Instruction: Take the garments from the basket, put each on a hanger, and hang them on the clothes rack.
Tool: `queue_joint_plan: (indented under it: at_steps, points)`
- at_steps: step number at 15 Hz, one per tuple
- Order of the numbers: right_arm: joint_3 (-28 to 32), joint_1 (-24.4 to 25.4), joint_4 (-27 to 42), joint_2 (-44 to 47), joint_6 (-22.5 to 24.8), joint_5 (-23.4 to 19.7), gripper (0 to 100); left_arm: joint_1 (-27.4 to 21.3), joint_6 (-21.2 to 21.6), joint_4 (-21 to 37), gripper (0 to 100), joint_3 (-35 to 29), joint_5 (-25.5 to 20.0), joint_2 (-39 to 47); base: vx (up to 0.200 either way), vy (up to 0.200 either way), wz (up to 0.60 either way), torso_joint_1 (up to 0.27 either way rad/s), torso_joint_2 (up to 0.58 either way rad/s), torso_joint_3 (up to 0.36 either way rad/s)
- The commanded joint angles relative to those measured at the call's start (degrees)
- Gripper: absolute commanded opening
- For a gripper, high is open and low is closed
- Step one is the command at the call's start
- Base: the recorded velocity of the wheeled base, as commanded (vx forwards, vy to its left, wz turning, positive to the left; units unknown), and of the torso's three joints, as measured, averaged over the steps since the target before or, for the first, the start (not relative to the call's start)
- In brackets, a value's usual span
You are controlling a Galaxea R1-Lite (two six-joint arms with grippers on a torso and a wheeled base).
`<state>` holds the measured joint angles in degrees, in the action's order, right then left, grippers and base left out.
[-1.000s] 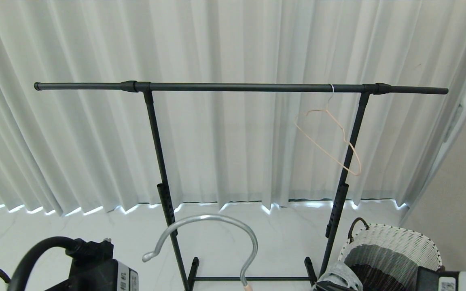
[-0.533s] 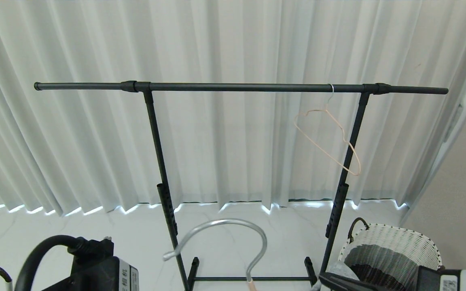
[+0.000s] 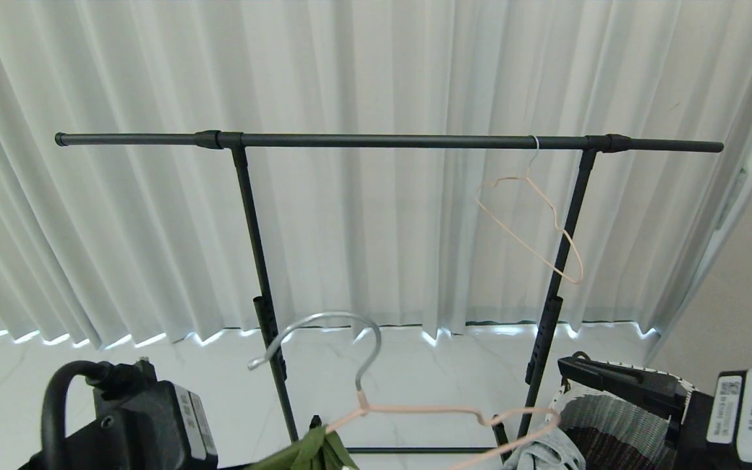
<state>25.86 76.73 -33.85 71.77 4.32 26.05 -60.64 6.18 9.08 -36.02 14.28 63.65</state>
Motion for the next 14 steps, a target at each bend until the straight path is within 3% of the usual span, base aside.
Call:
queue_joint_plan:
  at_steps: [1, 3, 5, 8, 10, 12, 14]
  points:
    - [-0.5, -0.2, 0.0, 0.1, 0.0, 0.0, 100, 1.0, 0.1, 0.1, 0, 0.5, 5.3, 0.4, 0.0, 0.0, 0.0, 0.0, 0.0, 0.0]
    - [-1.1, -0.2, 0.0, 0.4, 0.0, -0.1, 100, 1.5, 0.1, 0.0, 0, -0.9, 10.2, 0.4, 0.0, 0.0, 0.0, 0.0, 0.0, 0.0]
    - [-1.8, 0.5, 0.0, 1.6, -1.1, -0.3, 100, 2.5, 0.1, 0.0, 0, -3.7, 12.1, 0.6, 0.0, 0.0, 0.0, 0.0, 0.0, 0.0]
    - [1.0, 2.0, 0.0, 6.8, -13.6, -0.2, 100, 2.6, 0.1, 0.0, 0, -9.6, 12.3, 1.3, 0.0, 0.0, 0.0, 0.0, 0.0, 0.0]
    - [4.9, 1.3, 0.0, 12.2, -25.3, -0.1, 100, 2.6, 0.2, 0.1, 0, -13.3, 12.3, 1.9, 0.0, 0.0, 0.0, 0.0, 0.0, 0.0]
    - [8.0, -0.8, 0.0, 17.0, -31.6, -0.1, 100, 2.6, 0.2, 0.1, 0, -14.4, 12.4, 1.8, 0.0, 0.0, 0.0, 0.0, 0.0, 0.0]
    - [11.8, -2.1, -0.1, 21.5, -34.4, -0.2, 100, 2.5, 0.5, 0.0, 0, -14.9, 12.3, 1.4, 0.0, 0.0, 0.0, 0.0, 0.0, 0.0]
